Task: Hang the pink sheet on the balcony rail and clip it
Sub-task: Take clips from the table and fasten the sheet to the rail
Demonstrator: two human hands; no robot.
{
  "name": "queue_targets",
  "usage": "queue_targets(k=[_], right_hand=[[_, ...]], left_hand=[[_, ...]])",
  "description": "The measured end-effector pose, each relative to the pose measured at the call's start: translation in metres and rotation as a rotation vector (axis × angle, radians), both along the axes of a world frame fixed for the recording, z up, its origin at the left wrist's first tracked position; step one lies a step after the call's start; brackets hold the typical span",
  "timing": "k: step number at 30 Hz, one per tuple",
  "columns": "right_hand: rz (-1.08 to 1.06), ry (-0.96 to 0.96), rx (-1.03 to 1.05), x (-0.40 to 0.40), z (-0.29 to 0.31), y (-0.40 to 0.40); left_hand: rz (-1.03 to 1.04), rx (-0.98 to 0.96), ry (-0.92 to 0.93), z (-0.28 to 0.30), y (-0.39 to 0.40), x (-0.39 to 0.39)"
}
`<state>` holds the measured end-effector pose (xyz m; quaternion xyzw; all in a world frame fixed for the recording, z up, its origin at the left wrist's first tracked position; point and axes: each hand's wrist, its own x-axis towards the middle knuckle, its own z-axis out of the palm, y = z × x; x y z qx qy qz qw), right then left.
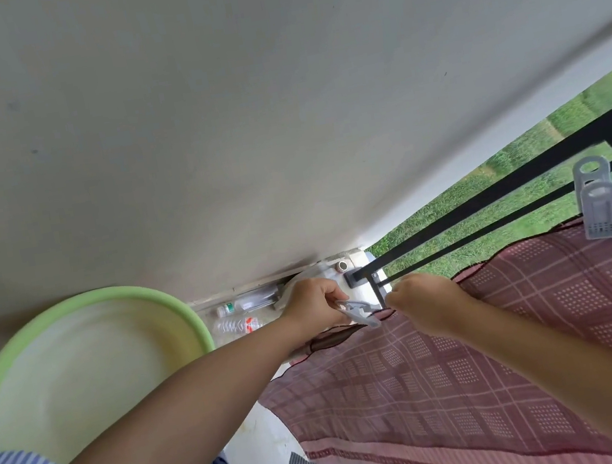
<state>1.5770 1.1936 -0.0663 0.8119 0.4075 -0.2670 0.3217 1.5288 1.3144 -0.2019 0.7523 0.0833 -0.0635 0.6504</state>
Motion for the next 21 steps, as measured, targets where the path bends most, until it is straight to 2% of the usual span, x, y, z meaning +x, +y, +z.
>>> queue_targets(k=[6,10,15,21], right_hand=[[-0.02,0.008,0.064,0.0,0.0,-0.004],[-0.025,0.021,0.07,-0.001,0.002,-0.002],[-0.038,-0.044,0.069,-0.004,0.002,-0.002],[0.2,-0.279,0.213,-0.007,-0.005,-0.015]], left_hand=[[0.01,-0.028,-0.02,0.0,-0.015,0.002],[-0.055,-0.043,-0.014,0.001,-0.02,0.003],[-0.036,-0.085,0.038,0.0,-0.027,0.003],[-0.118,-0.038,0.021,0.009,-0.028,0.008]])
